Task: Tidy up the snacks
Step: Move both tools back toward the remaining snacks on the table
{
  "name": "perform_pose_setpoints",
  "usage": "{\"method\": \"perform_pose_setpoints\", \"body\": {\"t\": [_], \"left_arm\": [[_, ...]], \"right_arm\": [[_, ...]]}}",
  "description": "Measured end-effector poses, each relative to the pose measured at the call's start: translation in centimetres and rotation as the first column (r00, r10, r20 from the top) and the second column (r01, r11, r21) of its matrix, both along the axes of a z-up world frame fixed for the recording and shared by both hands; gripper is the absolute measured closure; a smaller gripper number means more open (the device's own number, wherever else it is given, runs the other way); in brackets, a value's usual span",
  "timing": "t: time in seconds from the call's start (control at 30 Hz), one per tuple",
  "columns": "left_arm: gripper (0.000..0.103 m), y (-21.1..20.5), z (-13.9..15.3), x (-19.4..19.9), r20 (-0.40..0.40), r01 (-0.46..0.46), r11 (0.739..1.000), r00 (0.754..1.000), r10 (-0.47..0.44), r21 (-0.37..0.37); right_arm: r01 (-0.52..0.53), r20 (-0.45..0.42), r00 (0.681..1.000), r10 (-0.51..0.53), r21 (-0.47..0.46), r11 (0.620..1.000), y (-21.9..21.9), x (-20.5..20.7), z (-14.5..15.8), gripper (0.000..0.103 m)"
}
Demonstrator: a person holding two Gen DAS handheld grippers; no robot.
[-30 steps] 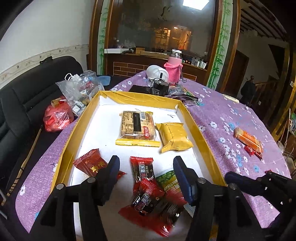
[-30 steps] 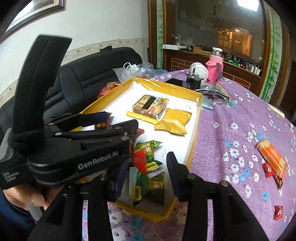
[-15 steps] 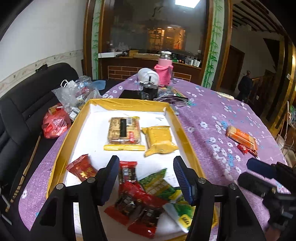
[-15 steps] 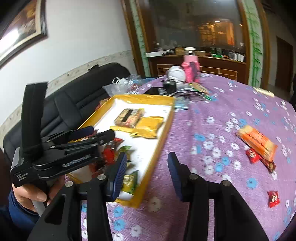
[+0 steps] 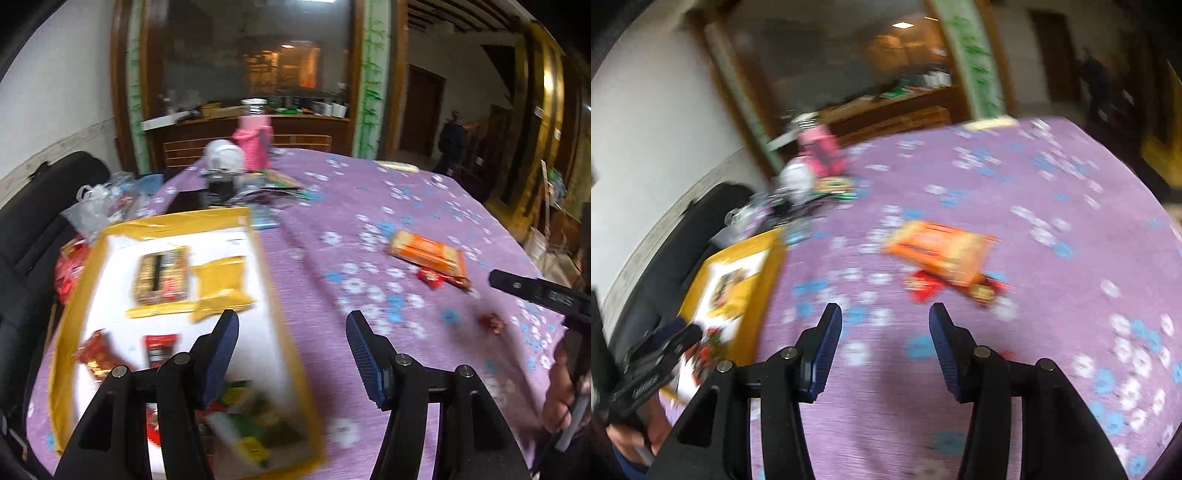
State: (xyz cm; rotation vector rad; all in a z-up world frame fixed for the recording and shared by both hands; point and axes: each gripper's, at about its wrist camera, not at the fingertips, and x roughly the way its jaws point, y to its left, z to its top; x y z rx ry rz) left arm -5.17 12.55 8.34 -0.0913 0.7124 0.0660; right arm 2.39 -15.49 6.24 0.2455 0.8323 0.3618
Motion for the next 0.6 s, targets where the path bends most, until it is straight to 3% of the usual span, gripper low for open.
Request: {"method": "perform_pose_setpoints", "body": {"t": [0.1, 0.23, 0.43, 0.6], "left_arm": [[0.039, -2.4, 0.3, 0.9, -0.011, 0.062, 0.998, 0.998, -0.062, -0.002], [0.039, -5.8, 0.3, 1.7, -0.023, 0.124, 0.992, 0.992, -0.124, 0.014], [0.039, -8.3, -0.6, 3.3, -0.082, 0.166, 0.986, 0.983, -0.166, -0.007], [0.039, -8.7, -1.2, 5.4, -0.14, 0.15, 0.987, 0.978, -0.156, -0.054]], "right_arm": [[0.082, -0.076, 0.994, -0.082, 0.003, 0.997, -3.6, 1.1, -1.1, 0.055], [0.115, -0.135, 0.984, -0.115, -0.004, 0.993, -6.4, 1.5, -2.8, 0.055], [0.0, -0.167, 0.986, -0.007, -0.044, 0.999, -4.8, 1.7, -4.7, 0.057], [-0.079, -0.125, 0.991, 0.057, -0.18, 0.98, -2.0, 0.8, -4.9, 0.08]]}}
